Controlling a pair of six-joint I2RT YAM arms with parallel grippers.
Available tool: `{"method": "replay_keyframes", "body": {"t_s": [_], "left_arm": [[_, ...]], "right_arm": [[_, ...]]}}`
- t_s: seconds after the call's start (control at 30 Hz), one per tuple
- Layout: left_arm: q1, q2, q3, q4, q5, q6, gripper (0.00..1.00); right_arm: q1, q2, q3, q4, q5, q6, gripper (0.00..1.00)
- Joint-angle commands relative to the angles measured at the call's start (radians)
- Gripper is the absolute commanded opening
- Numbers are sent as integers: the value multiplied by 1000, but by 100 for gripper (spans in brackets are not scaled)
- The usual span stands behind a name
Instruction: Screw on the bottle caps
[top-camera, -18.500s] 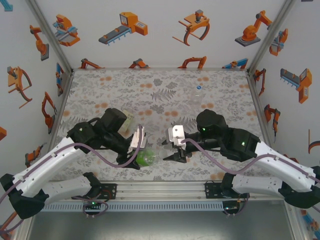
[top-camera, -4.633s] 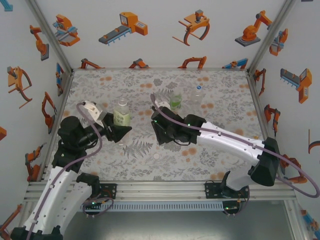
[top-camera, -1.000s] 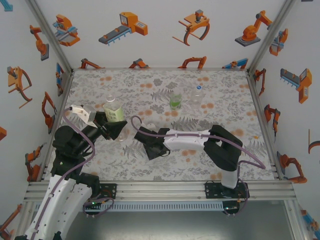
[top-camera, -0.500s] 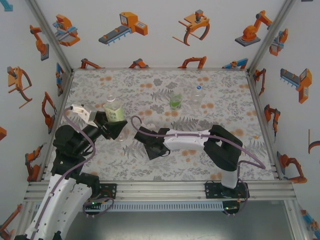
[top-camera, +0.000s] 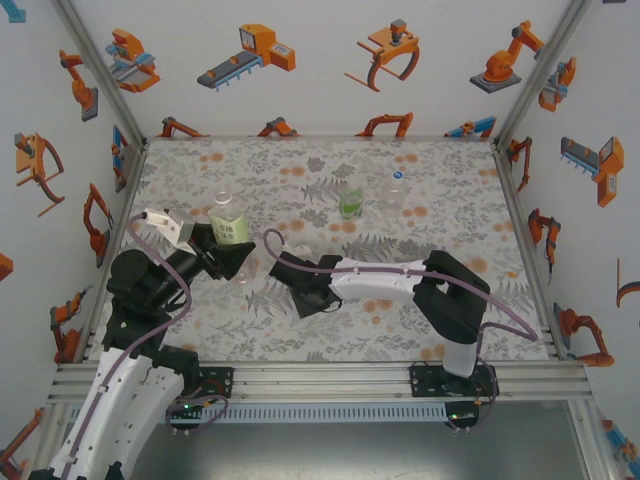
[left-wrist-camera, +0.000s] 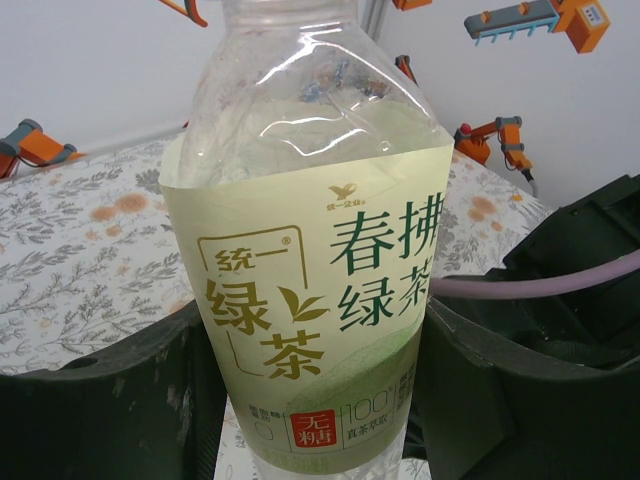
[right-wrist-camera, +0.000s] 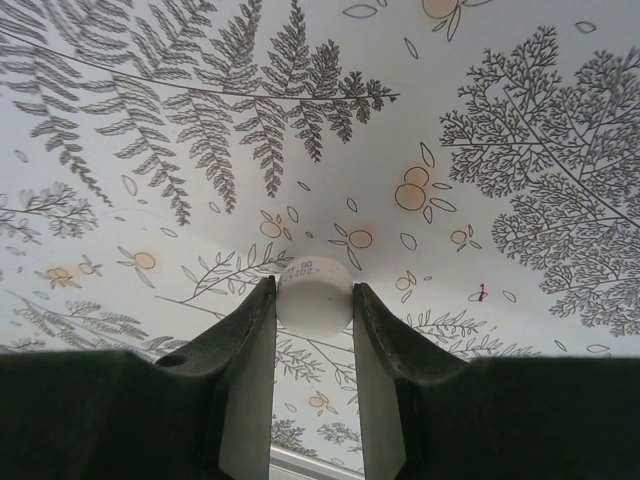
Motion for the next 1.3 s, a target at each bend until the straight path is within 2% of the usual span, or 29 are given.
{"method": "replay_keyframes", "body": {"t_s": [0.0, 0.17, 0.37, 0.47, 0.57, 0.67, 0.77, 0.97, 1.27], "left_arm": [[0, 10, 24, -20, 47, 28, 0], [-1, 40, 61, -92, 136, 112, 0], [-10, 94, 115, -219, 260, 254, 0], [-31, 129, 155, -316, 328, 389, 0], [-86, 169, 205, -454, 339, 576, 0], [-163, 210, 261, -595, 304, 737, 0], [-214, 253, 303, -678, 280, 830, 0], [-335, 292, 326, -724, 162, 923, 0], [-495, 375, 381, -810, -50, 976, 0]], "right_arm": [[-16, -83, -15, -22, 23, 11, 20], [-54, -207, -57, 33, 9, -49, 17], [-73, -384, -136, 164, -12, -273, 11], [-83, -461, -166, 213, -62, -416, 8], [-83, -546, -196, 253, -84, -556, 7], [-83, -656, -228, 279, -125, -731, 6], [-83, -771, -260, 290, -206, -924, 1], [-83, -916, -232, 172, -341, -1210, 0], [-78, -932, -130, 65, -519, -1370, 0]]}}
